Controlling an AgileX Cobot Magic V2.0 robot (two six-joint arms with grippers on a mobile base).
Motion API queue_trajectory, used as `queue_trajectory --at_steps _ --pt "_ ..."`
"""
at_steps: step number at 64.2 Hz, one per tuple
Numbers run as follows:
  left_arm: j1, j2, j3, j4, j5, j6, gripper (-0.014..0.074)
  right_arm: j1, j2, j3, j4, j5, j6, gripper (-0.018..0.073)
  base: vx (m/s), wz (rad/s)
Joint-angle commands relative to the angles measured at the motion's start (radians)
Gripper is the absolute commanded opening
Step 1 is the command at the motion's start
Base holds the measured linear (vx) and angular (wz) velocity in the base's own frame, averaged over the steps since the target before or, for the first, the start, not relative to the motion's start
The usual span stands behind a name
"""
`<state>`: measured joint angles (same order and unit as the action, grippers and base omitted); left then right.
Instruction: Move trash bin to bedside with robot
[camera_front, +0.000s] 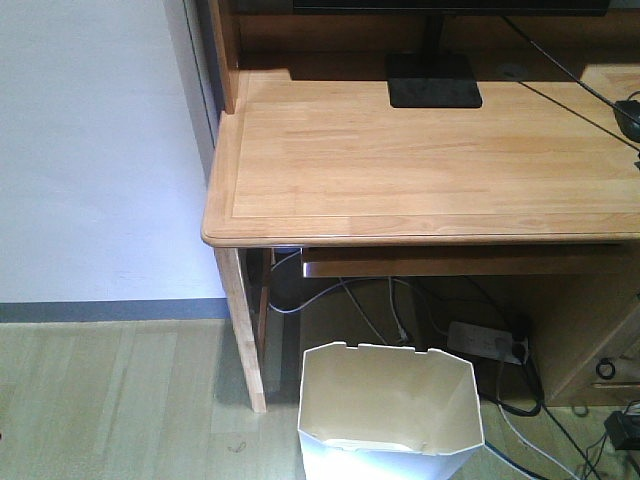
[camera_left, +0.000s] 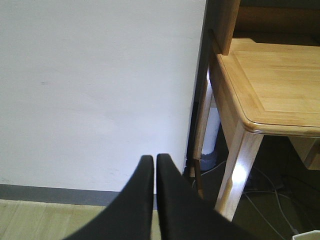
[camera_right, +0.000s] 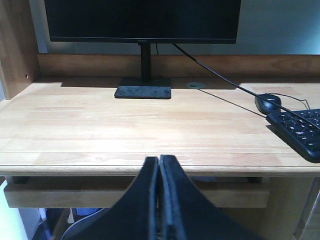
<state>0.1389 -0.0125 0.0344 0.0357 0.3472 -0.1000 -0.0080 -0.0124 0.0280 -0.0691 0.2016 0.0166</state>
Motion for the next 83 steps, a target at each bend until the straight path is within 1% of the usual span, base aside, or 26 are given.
queue_trajectory --at_steps 1,47,55,68,75,83 --pt "-0.003 -0.014 0.003 -0.002 -0.066 -0.004 -0.0006 0.0 -0.011 0.007 -0.013 -0.074 -0.007 -0.0009 0.0 0.0" --pt "-0.003 -0.014 0.003 -0.002 -0.066 -0.004 -0.0006 0.0 -0.011 0.007 -0.013 -0.074 -0.007 -0.0009 0.0 0.0" --pt "-0.003 -0.014 0.003 -0.002 -0.066 -0.004 -0.0006 0.0 -0.011 0.007 -0.028 -0.082 -0.03 -0.0009 0.0 0.0" --pt "-0.003 -0.014 0.003 -0.002 -0.066 -0.004 -0.0006 0.0 -0.011 0.007 -0.028 -0.083 -0.032 -0.0009 0.0 0.0" --pt "-0.003 -0.014 0.003 -0.002 -0.066 -0.004 -0.0006 0.0 -0.011 0.007 -0.028 -0.112 -0.032 -0.0009 0.0 0.0" --pt "-0.003 -0.014 0.003 -0.002 -0.066 -0.004 -0.0006 0.0 -0.011 0.006 -0.018 -0.195 -0.031 -0.0009 0.0 0.0"
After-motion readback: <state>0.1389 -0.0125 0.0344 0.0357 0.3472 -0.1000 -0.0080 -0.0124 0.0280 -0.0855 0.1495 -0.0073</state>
